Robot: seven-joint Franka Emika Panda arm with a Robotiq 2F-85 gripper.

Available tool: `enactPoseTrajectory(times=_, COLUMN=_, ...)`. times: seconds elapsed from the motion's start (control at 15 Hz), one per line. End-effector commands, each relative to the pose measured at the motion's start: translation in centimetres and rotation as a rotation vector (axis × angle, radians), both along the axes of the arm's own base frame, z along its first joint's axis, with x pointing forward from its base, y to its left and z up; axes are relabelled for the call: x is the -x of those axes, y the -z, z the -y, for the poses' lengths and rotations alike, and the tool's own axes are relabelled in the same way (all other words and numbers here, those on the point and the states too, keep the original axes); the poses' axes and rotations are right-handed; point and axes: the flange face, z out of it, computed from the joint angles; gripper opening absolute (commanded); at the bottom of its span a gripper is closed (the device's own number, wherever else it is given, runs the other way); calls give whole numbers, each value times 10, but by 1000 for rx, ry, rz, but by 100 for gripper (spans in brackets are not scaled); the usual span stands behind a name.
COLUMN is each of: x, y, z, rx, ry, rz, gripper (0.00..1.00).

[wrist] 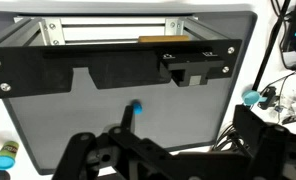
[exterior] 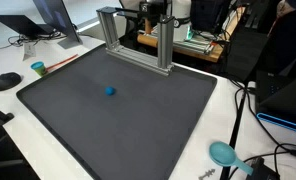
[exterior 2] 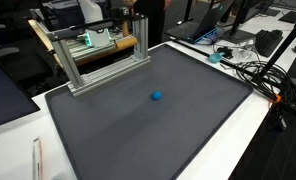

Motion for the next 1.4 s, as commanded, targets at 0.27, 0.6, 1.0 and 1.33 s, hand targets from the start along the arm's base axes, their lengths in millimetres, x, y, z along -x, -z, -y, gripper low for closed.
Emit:
enactPoseTrajectory(times=0.27, x=0, y=-1, z=0, rx=0, ry=0, rz=0, gripper=100)
enactPoseTrajectory(times=0.6, x=-29, y=8, z=-52, rx=123, ry=-19, rz=-87, gripper=100)
enactPoseTrajectory(times=1.0, x=-61, y=35, z=-116, rx=234, ry=30, rz=-194, gripper=100)
enactPoseTrajectory(times=1.33, x=-71, y=56, z=-135, rx=296, ry=62, rz=-158, gripper=100)
